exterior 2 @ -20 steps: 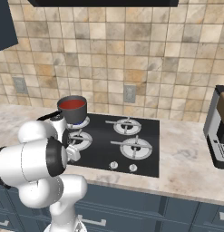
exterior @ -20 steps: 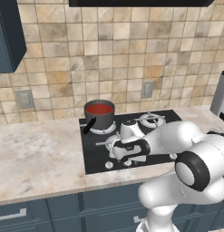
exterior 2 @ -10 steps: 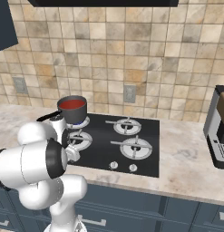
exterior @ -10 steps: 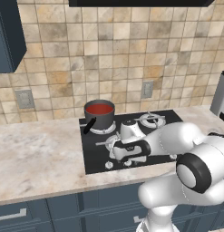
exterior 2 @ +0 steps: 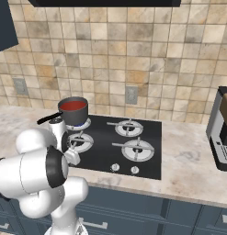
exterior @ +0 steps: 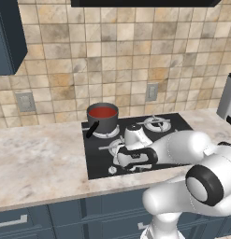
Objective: Wait until the marinara sauce is simmered to a deep red color and then turn off the stove.
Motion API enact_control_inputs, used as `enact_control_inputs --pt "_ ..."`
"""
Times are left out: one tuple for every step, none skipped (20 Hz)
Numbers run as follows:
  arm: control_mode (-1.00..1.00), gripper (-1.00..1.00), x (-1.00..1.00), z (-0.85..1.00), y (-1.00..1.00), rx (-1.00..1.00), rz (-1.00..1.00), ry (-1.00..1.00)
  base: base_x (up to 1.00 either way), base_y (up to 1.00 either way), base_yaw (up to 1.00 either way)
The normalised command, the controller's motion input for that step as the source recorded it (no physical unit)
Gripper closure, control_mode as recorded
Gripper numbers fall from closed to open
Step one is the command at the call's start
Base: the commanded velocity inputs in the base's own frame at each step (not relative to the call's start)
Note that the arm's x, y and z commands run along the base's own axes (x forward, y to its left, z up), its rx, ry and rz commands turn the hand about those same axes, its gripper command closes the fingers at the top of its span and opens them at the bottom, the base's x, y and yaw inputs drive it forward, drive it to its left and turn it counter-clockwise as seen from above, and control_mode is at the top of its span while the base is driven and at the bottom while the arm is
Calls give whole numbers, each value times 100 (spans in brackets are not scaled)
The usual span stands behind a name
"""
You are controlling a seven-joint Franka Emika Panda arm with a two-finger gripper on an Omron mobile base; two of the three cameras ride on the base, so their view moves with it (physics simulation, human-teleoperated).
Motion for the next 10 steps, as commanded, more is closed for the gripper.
enact_control_inputs --pt "-100 -100 0 0 0 0 0 0 0 0 0" --pt "-100 -100 0 0 0 0 0 0 0 0 0" --pt "-100 -100 0 0 0 0 0 0 0 0 0" --pt "-100 -100 0 0 0 0 0 0 0 0 0" --pt "-100 -100 0 0 0 0 0 0 0 0 0" --pt "-100 -100 0 0 0 0 0 0 0 0 0" --pt "-100 -100 0 0 0 0 0 0 0 0 0" --pt "-100 -100 0 0 0 0 0 0 0 0 0" --pt "-100 -100 0 0 0 0 0 0 0 0 0" --pt "-100 -100 0 0 0 0 0 0 0 0 0"
